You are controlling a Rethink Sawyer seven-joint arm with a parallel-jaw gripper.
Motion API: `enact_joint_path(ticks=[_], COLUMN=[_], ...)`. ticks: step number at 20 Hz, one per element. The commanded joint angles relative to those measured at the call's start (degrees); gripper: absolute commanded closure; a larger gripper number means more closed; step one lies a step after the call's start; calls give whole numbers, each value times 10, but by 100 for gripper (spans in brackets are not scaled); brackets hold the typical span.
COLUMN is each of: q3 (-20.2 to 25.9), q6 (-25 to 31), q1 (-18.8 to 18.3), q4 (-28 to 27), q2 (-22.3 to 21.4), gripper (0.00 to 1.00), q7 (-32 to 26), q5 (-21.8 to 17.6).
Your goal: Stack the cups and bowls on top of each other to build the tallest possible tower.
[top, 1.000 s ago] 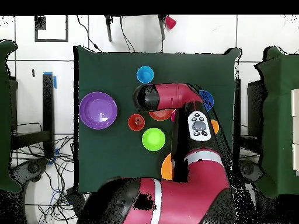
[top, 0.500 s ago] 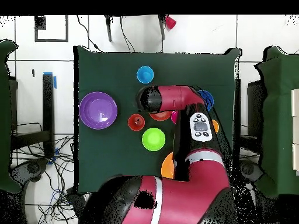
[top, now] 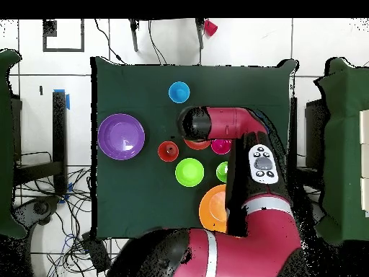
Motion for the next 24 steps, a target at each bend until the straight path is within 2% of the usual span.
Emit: enact_joint_path(ticks=[1,12,20,24], q3=[48,64,74,82], q6=[47,10,7,-10], q1=[-10,-32,-34,-44], q4=[37,55,11,30], q2=[-12,-2,35,33], gripper=[0,0,0,0], q7=[-14,-18,-27,-29], q5=[-3,-16,-20,-24])
